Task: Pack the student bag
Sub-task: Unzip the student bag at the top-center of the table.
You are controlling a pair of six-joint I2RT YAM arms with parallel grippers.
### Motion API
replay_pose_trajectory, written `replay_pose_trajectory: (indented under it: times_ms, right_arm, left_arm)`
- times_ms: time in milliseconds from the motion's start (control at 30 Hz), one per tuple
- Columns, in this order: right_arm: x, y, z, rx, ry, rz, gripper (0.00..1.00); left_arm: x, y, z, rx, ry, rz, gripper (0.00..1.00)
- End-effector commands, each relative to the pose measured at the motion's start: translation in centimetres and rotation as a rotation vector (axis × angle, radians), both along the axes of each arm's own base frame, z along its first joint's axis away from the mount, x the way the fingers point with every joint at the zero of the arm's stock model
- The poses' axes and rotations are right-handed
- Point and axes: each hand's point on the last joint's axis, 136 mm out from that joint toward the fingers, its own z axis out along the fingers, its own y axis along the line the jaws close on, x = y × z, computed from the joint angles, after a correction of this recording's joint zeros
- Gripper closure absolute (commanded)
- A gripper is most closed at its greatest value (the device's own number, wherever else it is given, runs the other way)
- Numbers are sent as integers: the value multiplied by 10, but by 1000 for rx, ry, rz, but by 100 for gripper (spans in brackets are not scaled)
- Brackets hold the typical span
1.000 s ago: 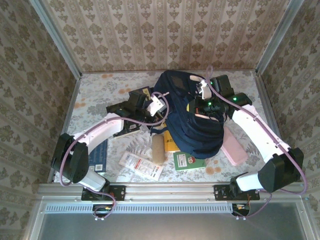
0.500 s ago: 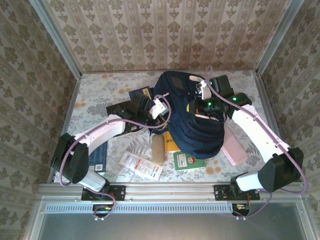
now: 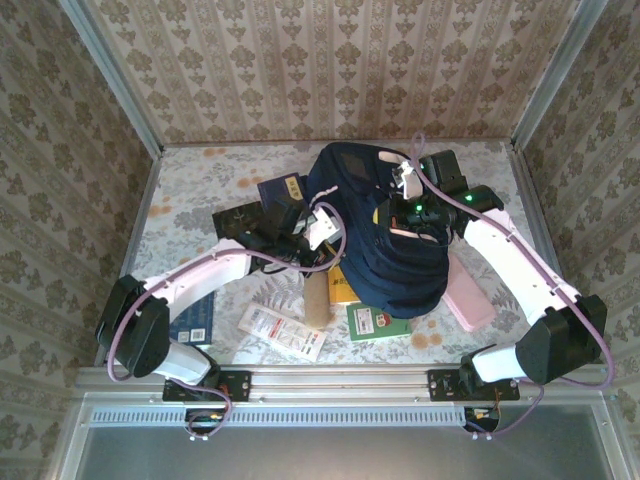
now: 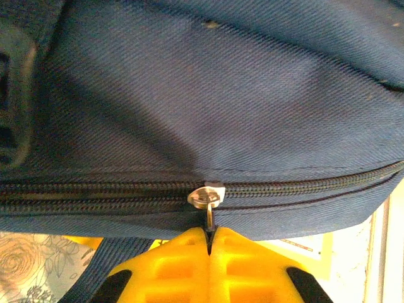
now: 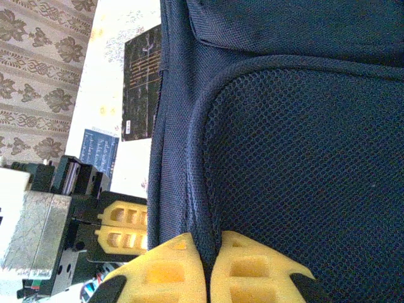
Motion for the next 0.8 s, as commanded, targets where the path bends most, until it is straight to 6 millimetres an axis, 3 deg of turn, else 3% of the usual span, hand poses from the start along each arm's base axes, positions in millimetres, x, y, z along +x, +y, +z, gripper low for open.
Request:
replay_pose_trajectory:
  times_ms: [0, 200, 467, 633, 767]
  right_arm:
    - [9, 8, 32, 47, -111, 26, 100]
    - [5, 12, 35, 55, -118, 43, 100]
    - [1, 14, 37, 60, -122, 60, 100]
    - [0, 14, 38, 53, -126, 61, 100]
    - [-1, 14, 41, 53, -134, 65, 100]
  left_arm:
    - [9, 9, 6, -2, -5, 58, 92]
    - [40, 21, 2, 12, 23, 199, 83]
    - [73, 32, 12, -40, 15, 301, 82]
    - [71, 31, 11, -46, 35, 284, 74]
    - [56, 30, 15, -78, 70, 254, 55]
